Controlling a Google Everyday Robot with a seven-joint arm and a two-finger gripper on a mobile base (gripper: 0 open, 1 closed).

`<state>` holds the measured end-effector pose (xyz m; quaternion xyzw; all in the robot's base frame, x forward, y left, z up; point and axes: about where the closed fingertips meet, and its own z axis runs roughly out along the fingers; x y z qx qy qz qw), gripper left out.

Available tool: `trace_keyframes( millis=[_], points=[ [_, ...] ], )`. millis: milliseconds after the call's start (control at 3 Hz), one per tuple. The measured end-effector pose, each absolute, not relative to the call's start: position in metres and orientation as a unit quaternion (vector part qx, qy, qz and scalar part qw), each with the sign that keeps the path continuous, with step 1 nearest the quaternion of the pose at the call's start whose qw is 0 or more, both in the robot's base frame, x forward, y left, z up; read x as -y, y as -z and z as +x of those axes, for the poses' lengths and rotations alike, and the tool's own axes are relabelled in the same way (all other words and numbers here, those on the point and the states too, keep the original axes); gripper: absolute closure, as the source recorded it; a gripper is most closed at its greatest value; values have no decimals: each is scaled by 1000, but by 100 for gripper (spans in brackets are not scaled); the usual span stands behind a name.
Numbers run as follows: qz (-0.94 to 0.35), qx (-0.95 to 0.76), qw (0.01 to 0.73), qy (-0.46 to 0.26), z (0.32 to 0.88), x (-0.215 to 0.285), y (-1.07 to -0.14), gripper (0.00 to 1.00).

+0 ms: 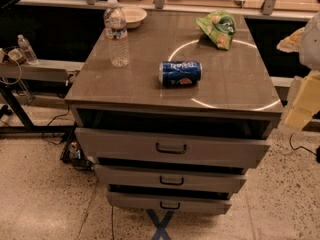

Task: Open middle drawer

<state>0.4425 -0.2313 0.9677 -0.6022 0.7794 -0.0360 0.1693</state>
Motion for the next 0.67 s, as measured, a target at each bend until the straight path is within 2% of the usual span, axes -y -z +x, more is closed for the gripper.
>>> trace_keyframes(
  millis=[667],
  points=[
    [-616,-769,164,41,444,302,-895,0]
  ],
)
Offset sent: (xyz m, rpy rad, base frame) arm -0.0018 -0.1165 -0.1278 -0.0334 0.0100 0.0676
